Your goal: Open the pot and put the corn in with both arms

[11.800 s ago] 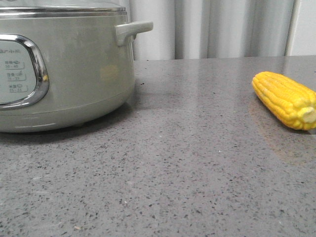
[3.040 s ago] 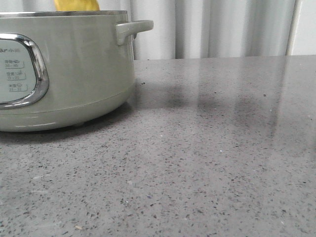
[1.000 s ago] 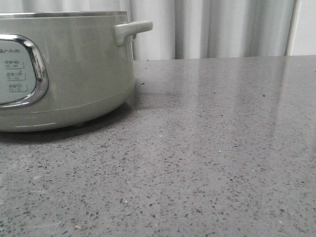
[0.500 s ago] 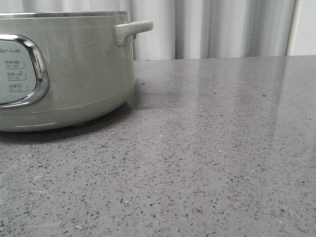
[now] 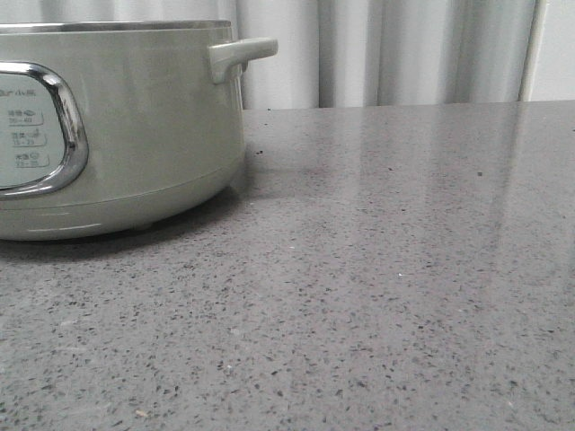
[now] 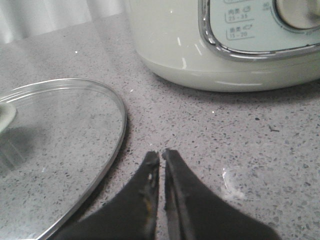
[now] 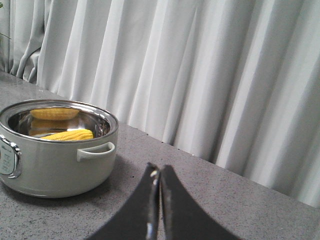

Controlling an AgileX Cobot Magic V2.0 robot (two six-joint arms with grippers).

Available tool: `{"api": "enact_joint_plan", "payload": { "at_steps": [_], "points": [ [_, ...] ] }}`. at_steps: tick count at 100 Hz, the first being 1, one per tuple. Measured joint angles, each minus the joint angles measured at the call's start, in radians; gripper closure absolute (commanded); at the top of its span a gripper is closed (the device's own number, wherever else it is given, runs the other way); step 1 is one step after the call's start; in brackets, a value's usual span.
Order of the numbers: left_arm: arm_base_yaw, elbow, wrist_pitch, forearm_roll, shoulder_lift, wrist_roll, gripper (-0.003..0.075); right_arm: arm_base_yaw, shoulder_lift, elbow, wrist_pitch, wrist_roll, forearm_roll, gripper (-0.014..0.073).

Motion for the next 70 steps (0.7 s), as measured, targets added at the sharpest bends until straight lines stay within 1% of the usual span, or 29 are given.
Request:
{"api": "enact_joint_plan", "payload": {
  "at_steps": [70],
  "points": [
    [0.000,0.000,0.000,0.000,0.000,0.000,0.0741,0.000,-0.002,0.014,-0.002,0.000,0.000,0.0649]
  ]
}}
